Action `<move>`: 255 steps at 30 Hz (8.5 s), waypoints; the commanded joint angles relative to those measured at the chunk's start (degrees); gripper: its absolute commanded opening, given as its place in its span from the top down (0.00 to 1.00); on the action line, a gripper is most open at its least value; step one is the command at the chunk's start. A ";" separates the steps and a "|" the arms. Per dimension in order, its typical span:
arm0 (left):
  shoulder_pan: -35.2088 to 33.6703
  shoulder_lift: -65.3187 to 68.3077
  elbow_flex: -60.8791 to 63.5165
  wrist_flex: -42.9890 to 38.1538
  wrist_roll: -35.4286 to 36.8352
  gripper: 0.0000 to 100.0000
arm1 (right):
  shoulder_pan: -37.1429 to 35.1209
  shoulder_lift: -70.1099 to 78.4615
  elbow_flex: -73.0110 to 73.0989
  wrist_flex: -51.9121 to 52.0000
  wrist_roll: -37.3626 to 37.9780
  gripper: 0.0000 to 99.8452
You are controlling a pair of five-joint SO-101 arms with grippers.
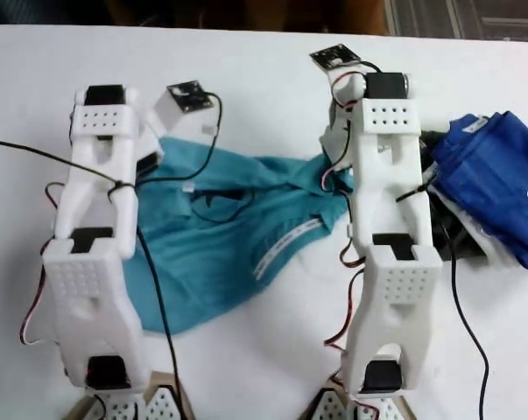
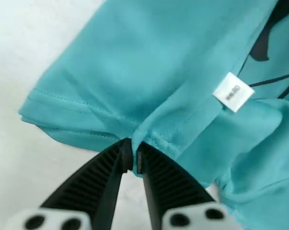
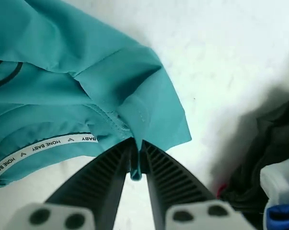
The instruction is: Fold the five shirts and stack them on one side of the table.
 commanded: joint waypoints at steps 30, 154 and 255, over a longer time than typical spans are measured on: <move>-5.19 -44.31 -20.62 15.65 17.32 0.98 | 2.68 -44.70 -3.25 1.19 -0.35 0.98; -12.75 -19.60 23.96 -50.64 37.01 0.98 | -3.47 -4.97 -3.34 -46.99 -10.55 0.98; -20.22 -58.02 52.44 15.82 -24.97 0.98 | -20.09 -52.79 82.29 -6.81 31.56 0.98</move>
